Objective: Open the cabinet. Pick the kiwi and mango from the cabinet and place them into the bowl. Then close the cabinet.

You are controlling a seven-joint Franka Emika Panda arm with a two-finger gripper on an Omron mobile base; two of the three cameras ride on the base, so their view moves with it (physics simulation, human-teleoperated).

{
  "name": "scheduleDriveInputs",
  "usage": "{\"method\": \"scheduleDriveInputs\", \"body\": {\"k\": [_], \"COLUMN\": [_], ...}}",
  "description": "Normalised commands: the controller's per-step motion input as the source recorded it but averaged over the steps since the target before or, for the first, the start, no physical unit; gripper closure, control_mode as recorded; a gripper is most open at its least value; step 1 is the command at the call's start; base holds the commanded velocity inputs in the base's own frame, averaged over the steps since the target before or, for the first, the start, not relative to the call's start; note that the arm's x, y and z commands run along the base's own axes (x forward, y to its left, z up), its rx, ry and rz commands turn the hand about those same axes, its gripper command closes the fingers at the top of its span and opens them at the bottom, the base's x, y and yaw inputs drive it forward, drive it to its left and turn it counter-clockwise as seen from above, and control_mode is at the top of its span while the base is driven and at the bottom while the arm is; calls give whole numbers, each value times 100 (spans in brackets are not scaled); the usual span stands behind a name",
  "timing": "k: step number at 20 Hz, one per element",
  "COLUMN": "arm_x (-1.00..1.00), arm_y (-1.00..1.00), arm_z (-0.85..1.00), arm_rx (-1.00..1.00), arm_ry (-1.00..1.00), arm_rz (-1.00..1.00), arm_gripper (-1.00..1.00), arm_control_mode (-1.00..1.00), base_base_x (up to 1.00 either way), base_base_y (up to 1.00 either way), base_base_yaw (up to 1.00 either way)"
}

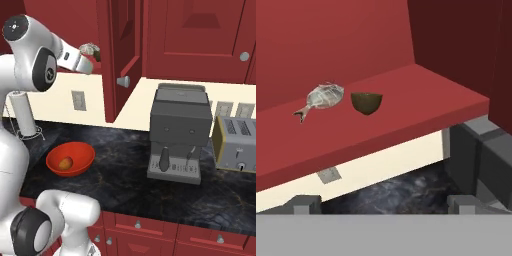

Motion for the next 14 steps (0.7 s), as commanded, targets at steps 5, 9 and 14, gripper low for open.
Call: {"method": "scheduleDriveInputs", "body": {"k": [5, 9, 14], "arm_x": [96, 100, 100], "arm_y": [-16, -15, -4], "arm_z": [0, 0, 0], "arm_rx": [0, 0, 0], "arm_ry": [3, 5, 8], "arm_rz": [0, 0, 0], "arm_gripper": [-100, -100, -100], "arm_control_mode": [-100, -100, -100], "base_base_x": [0, 0, 0], "base_base_y": [0, 0, 0], "base_base_yaw": [0, 0, 0]}}
